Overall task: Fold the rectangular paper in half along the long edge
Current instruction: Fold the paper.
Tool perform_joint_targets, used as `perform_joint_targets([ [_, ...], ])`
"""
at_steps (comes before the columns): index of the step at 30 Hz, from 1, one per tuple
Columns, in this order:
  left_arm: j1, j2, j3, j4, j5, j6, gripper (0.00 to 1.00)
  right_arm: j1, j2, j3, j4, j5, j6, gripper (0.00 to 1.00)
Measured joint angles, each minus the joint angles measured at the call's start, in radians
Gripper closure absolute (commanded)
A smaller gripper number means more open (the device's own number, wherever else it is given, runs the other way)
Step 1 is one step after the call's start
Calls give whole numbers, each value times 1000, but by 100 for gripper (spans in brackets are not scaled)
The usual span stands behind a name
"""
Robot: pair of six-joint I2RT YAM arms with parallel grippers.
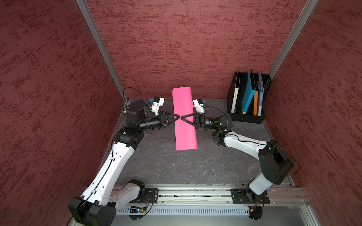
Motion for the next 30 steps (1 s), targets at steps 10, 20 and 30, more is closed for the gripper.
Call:
perform_joint_targets([
  [10, 0, 0, -1, 0, -3, -2, 100, 0, 0, 0, 2, 0, 0, 62],
  [20, 0, -17, -6, 0, -2, -2, 100, 2, 0, 0, -11, 0, -11, 43],
  [30, 0, -18, -13, 99, 88, -34, 100, 3, -63, 1, -248, -9, -160, 29],
])
